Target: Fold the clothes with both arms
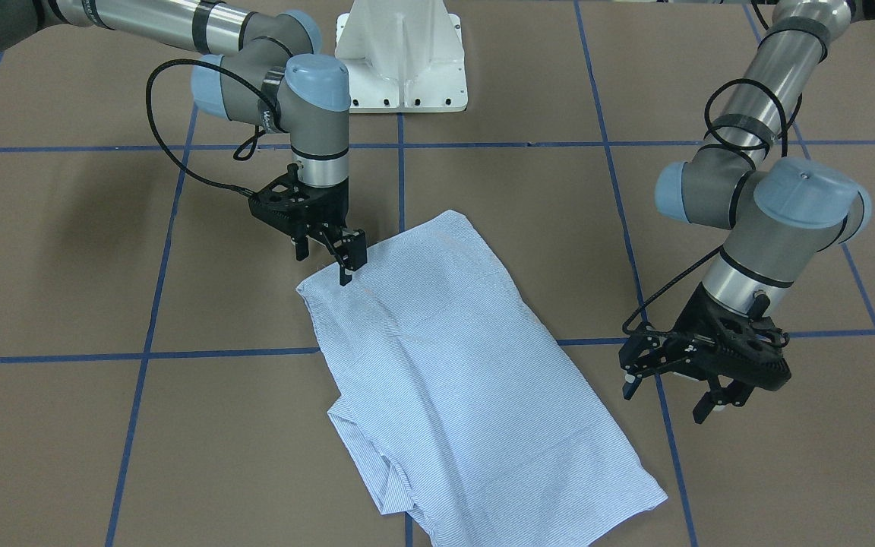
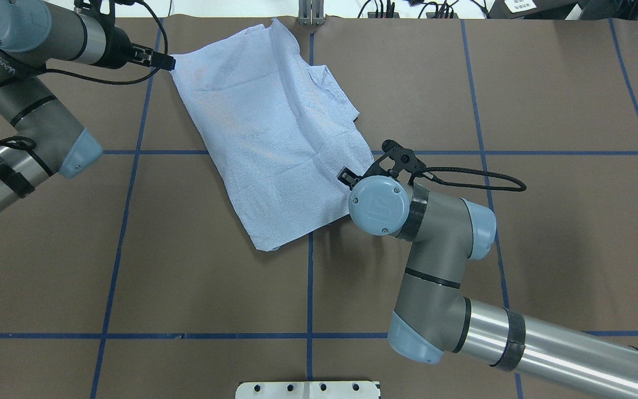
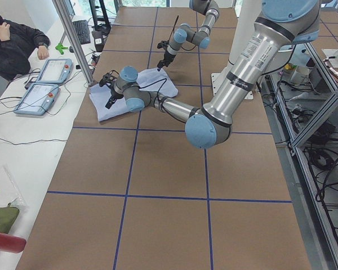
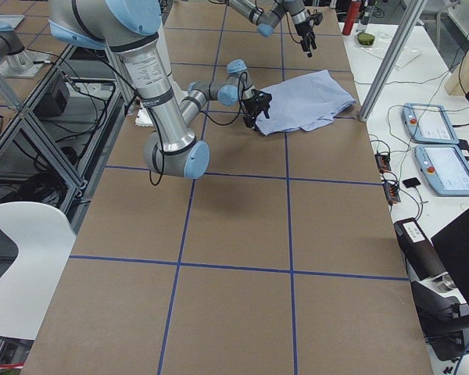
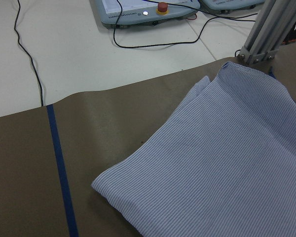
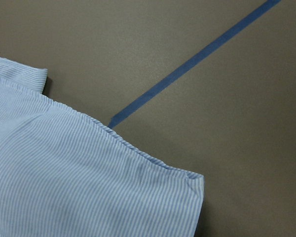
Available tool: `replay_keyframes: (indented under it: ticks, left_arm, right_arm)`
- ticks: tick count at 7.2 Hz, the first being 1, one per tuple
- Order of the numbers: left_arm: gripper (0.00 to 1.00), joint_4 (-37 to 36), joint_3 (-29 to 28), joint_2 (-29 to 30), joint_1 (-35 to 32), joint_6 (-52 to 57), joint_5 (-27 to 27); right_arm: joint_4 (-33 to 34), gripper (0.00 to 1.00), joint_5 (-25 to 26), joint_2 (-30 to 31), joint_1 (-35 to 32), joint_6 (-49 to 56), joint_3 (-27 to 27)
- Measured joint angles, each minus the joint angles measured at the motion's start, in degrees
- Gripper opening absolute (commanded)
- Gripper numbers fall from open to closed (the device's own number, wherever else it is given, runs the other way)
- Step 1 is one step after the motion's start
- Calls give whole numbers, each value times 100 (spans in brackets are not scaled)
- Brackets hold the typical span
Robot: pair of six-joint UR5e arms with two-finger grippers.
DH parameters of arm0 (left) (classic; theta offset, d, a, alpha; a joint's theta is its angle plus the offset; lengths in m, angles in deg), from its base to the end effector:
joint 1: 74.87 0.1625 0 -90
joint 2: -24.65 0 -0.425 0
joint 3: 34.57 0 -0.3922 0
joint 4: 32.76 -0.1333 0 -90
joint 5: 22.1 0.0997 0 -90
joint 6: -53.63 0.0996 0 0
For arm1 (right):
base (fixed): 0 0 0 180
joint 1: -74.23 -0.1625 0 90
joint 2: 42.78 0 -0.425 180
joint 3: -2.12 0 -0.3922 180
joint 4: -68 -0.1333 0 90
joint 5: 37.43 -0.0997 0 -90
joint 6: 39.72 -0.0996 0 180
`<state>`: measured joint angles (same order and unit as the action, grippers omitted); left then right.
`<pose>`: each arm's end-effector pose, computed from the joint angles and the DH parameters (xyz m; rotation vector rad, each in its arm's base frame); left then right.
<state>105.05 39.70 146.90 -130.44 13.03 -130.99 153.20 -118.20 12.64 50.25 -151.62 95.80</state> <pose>0.3299 -0.6600 0.3614 0.7021 0.9095 0.0895 -0.5690 -0.4165 0.2733 0.1721 -0.7696 0.8208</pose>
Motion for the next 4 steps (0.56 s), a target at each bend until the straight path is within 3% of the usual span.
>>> replay_keyframes:
  ticks: [4]
  left_arm:
    - [100,0,57,-41,15,-3,0]
  right_arm:
    - [-37,98,227,-69,75,-68,-352]
